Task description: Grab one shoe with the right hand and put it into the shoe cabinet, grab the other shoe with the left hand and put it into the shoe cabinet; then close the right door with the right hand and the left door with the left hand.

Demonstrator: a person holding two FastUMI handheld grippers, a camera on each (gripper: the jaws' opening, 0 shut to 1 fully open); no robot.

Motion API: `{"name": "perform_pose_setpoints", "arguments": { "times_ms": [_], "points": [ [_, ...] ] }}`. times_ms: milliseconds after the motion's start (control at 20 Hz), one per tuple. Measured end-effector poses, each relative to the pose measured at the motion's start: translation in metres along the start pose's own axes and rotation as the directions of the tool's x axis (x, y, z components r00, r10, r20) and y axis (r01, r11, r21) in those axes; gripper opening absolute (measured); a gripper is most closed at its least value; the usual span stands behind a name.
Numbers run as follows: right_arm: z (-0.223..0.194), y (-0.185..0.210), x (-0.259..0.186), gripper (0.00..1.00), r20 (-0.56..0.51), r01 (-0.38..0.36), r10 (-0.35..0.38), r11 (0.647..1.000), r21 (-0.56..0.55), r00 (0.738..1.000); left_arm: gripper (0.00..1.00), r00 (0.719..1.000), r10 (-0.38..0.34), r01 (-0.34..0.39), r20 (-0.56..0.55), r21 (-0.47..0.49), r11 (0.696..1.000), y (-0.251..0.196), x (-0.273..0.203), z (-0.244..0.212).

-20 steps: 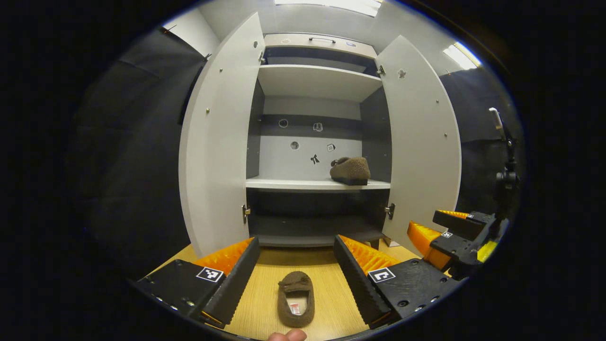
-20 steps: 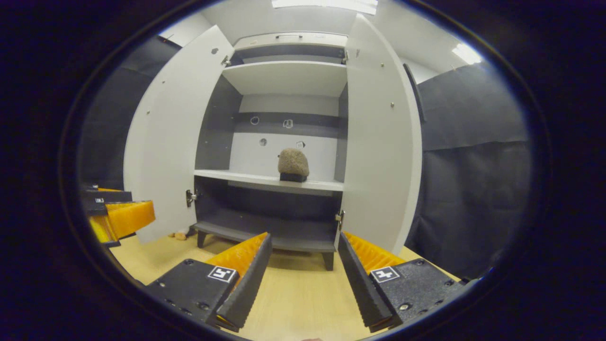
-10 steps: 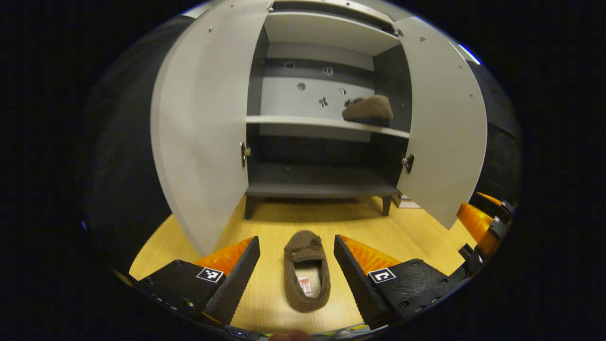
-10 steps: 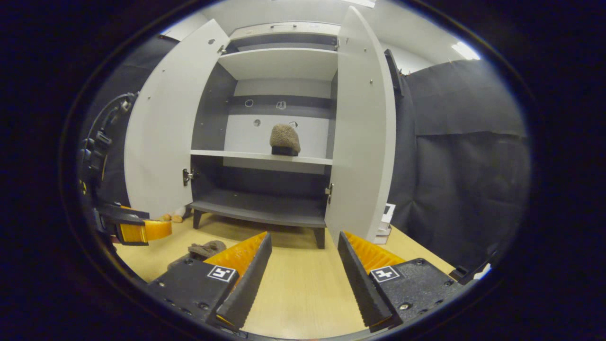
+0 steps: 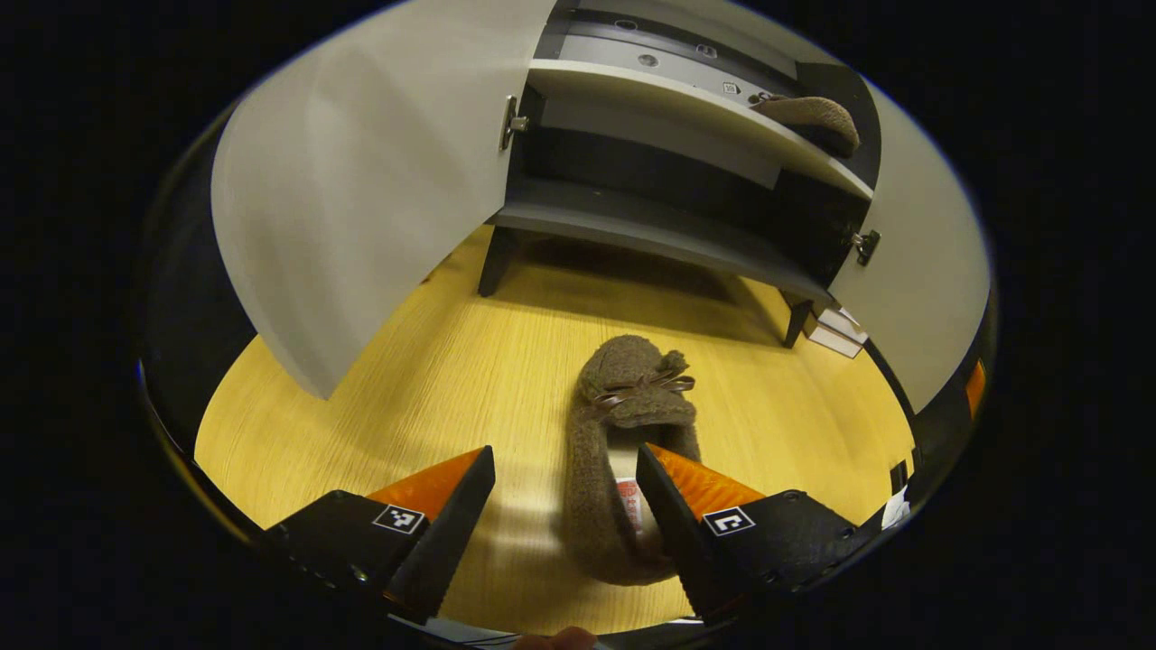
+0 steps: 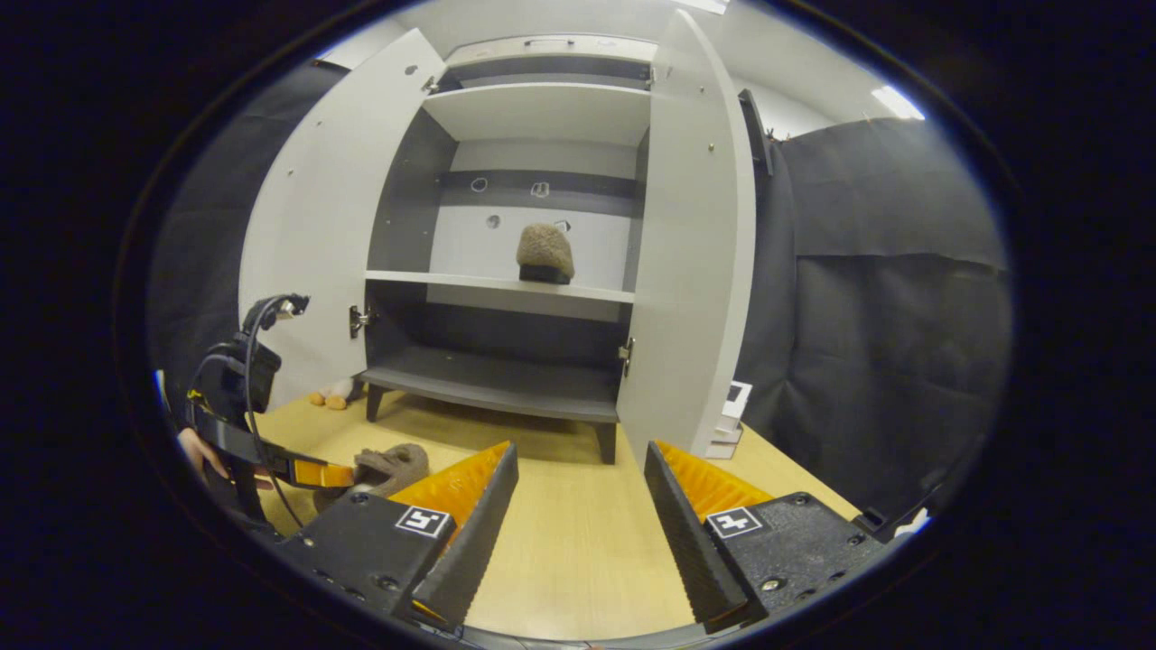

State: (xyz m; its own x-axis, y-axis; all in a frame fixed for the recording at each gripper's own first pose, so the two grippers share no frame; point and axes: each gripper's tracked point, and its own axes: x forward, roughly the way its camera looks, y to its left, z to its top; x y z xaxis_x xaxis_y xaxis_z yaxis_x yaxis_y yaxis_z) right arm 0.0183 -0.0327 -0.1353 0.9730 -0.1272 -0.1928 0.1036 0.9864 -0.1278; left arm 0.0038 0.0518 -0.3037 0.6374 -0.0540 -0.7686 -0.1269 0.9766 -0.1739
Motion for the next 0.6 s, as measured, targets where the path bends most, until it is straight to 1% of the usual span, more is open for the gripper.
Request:
{"name": "perform_pose_setpoints", "arguments": {
  "times_ms": [150, 500, 600],
  "points": [
    [-0.002, -0.002, 0.003, 0.89, -0.011, 0.002, -0.002, 1.0, -0.004, 1.0, 0.96, 0.999, 0.016, -0.016, -0.028, 0.003, 1.0, 0.005, 0.015, -0.009],
    [-0.005, -0.004, 0.008, 0.89, -0.026, 0.008, -0.008, 1.0, -0.008, 1.0, 0.94, 1.0, -0.015, 0.015, -0.013, -0.034, 0.999, 0.0, 0.045, 0.001],
    [-0.006, -0.004, 0.01, 0.89, -0.027, 0.009, -0.009, 1.0, -0.01, 1.0, 0.87, 1.0, -0.031, 0.031, 0.001, -0.052, 0.998, -0.003, 0.049, 0.003]
  ]
}}
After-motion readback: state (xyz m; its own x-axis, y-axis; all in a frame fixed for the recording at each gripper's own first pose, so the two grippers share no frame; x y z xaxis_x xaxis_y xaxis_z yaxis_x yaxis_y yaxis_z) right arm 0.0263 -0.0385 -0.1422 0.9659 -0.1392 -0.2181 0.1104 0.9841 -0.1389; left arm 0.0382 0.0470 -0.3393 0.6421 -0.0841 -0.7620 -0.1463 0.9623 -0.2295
